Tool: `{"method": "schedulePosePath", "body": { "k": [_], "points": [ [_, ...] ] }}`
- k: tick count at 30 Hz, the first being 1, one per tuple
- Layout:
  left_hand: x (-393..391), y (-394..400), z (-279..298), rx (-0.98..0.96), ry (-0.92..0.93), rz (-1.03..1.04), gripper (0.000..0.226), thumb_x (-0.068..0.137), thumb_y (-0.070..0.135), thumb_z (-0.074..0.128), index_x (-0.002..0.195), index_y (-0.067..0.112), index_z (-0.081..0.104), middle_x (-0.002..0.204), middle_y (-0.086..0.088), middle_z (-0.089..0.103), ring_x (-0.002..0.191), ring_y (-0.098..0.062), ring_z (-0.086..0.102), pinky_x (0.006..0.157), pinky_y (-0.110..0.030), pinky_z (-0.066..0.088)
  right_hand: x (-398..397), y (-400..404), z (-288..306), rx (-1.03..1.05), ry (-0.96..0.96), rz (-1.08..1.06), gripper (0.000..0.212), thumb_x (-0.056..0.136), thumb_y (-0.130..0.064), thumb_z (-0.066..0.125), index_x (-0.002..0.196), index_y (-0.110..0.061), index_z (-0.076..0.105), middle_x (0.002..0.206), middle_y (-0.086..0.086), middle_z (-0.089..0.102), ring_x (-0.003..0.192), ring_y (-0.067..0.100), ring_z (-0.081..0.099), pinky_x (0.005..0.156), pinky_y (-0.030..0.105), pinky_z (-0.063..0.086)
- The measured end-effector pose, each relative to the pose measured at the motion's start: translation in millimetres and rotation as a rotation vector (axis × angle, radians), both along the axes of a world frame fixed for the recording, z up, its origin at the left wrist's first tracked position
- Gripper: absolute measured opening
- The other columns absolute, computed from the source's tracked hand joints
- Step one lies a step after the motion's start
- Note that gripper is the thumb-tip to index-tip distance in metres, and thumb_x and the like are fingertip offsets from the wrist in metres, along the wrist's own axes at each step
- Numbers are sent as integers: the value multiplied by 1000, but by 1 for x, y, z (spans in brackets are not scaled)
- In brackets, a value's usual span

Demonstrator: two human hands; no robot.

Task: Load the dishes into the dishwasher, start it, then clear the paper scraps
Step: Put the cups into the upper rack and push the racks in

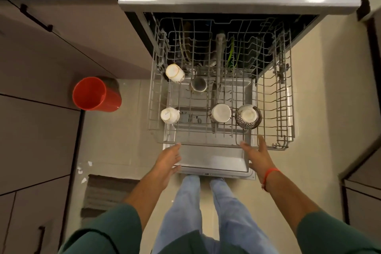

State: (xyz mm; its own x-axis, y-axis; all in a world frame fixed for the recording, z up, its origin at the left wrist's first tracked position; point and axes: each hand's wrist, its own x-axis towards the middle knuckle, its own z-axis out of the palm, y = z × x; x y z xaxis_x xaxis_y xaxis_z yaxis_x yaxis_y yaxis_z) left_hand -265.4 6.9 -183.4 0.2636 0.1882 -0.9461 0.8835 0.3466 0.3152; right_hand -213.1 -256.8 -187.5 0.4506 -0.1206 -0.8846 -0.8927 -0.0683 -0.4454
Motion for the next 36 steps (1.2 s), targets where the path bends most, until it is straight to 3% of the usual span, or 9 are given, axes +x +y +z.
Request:
{"method": "schedulePosePath", "body": {
  "k": [4,6,8,11,16,19,24,30,36],
  "points": [
    [21,-21,-3,-90,-15,164,34,104,34,53,133,17,56,142,-14,54,127,-24,56,98,-38,47,15,7,-11,79,-4,-233,89,88,-33,71,152,-49,12,149,6,46,77,11,47,88,34,46],
    [29,-32,-10,-125,-3,287,34,102,35,55,131,17,55,130,-13,57,114,-24,60,98,-40,49,15,15,-17,90,-32,-367,92,87,-33,72,152,-51,10,149,0,45,70,6,38,100,37,42],
    [36,-41,-20,-164,19,437,45,99,38,59,139,17,53,125,-15,57,100,-25,62,90,-40,54,11,24,-21,112,-103,-509,96,87,-34,73,152,-53,5,149,-5,42,78,4,44,110,41,37],
    [43,-45,-25,-248,43,649,61,94,46,64,145,16,48,142,-19,50,104,-30,61,90,-41,55,8,35,-17,140,-204,-771,94,86,-42,73,151,-55,7,158,-3,32,130,22,48,114,50,36],
    [50,-47,-15,-296,76,798,69,90,47,66,147,14,44,138,-21,51,122,-35,57,99,-45,49,20,29,-13,263,-38,-1158,98,74,-70,69,154,-48,16,162,19,18,145,42,27,115,61,26],
    [57,-44,-8,-348,93,852,67,88,45,67,142,9,52,132,-22,59,118,-36,58,105,-49,47,27,24,-12,323,75,-1195,112,72,-67,69,159,-29,9,156,22,31,143,41,33,115,65,21],
    [72,-33,-5,-403,109,863,72,87,51,67,143,8,54,133,-20,61,112,-36,59,104,-50,47,43,19,-14,418,126,-1200,83,75,-56,69,144,-20,41,131,20,58,120,40,56,112,63,28],
    [110,-25,-12,-450,38,798,71,87,54,65,142,10,55,124,-20,63,110,-35,59,101,-50,49,81,23,-22,470,70,-1163,86,75,-54,68,149,-23,36,137,24,52,123,42,54,107,67,31],
    [154,-11,-21,-518,-69,733,76,90,58,59,143,4,51,135,-25,60,127,-38,57,109,-51,45,133,24,-23,517,16,-1085,78,77,-53,65,147,-24,43,137,22,54,125,44,52,102,67,37]
  ]
}}
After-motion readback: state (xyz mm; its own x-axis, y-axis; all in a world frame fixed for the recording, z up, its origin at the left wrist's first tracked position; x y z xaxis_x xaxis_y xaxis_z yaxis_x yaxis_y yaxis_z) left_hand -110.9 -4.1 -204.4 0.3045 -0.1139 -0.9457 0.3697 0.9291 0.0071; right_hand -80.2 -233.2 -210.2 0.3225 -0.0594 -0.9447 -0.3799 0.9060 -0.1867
